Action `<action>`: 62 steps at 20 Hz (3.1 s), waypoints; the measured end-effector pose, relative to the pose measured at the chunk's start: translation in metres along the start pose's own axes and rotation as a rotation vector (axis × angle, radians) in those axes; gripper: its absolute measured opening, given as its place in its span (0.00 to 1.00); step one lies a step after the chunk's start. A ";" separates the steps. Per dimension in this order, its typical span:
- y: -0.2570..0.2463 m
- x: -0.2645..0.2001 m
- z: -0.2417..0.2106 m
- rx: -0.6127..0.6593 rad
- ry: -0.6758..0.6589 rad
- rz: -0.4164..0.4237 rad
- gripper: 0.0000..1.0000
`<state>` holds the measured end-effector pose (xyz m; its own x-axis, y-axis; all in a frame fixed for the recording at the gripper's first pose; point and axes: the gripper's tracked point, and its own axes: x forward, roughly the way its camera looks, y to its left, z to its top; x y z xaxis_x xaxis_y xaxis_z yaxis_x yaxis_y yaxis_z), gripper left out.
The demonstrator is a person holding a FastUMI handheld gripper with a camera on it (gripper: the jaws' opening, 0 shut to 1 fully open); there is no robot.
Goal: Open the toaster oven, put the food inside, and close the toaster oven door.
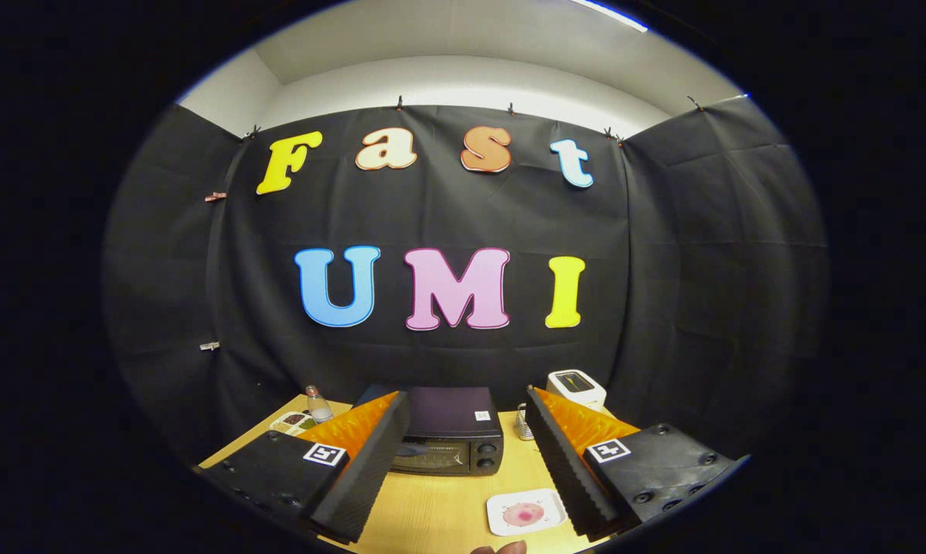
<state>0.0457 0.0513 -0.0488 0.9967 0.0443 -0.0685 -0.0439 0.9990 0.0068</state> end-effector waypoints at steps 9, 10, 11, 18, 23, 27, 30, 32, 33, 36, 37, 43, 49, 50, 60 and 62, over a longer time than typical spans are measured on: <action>0.081 0.108 -0.113 0.052 0.215 0.066 0.98; 0.086 0.121 -0.127 0.054 0.236 0.063 0.98; 0.092 0.133 -0.141 0.055 0.256 0.062 0.98; 0.110 0.194 -0.216 0.070 0.381 0.026 0.99; 0.112 0.208 -0.244 0.026 0.426 0.014 1.00; 0.112 0.216 -0.259 0.002 0.448 -0.004 0.99; 0.112 0.215 -0.259 -0.003 0.441 -0.011 1.00; 0.112 0.211 -0.260 -0.003 0.445 -0.011 1.00; 0.111 0.207 -0.261 -0.002 0.442 -0.011 1.00; 0.109 0.179 -0.271 0.001 0.449 -0.017 1.00; 0.108 0.169 -0.277 0.003 0.454 -0.020 1.00; 0.106 0.119 -0.312 0.012 0.497 -0.014 1.00; 0.101 0.087 -0.358 -0.017 0.614 -0.003 1.00; 0.100 0.081 -0.364 -0.024 0.632 -0.002 1.00; 0.067 0.039 -0.339 0.032 0.672 0.054 1.00; 0.046 0.032 -0.327 0.020 0.704 0.073 1.00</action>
<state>0.0529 0.0996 -0.3767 0.7095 0.1096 -0.6962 -0.1009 0.9935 0.0536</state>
